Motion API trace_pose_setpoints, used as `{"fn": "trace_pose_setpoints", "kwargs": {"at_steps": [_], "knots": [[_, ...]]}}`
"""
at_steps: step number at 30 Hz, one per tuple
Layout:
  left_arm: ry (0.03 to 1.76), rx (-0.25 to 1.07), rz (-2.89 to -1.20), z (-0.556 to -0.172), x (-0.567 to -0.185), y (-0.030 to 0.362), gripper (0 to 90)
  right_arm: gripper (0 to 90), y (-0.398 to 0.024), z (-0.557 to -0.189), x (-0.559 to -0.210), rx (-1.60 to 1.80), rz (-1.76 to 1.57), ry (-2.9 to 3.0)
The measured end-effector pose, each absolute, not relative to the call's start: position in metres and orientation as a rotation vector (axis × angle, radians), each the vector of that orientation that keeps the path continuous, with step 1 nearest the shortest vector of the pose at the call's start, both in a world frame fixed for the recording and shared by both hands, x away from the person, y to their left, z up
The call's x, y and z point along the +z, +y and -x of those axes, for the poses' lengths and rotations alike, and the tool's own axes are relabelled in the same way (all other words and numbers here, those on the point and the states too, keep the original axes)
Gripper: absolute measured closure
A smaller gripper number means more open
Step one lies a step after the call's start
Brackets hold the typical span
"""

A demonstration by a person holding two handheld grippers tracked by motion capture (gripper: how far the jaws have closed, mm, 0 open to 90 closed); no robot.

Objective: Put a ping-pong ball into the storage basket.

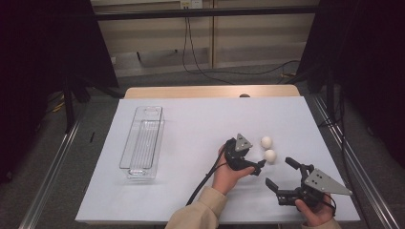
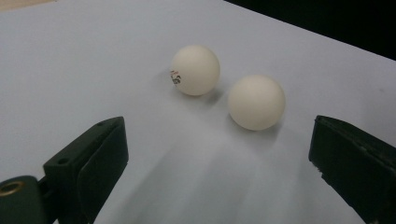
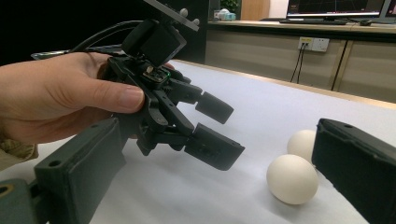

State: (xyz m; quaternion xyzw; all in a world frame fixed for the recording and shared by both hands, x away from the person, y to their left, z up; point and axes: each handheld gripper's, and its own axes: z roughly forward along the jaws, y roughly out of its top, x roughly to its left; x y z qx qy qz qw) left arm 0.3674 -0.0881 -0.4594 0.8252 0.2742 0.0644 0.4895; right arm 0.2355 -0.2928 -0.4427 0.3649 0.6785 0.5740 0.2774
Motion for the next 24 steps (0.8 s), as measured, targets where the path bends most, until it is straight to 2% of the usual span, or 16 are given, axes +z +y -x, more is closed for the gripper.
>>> {"fn": "trace_pose_setpoints", "kwargs": {"at_steps": [24], "knots": [[0.654,0.160,-2.022,-0.369,-0.459,-0.099,4.8,1.4,-0.292,-0.235,-0.443,1.547,-0.982,1.822]]}}
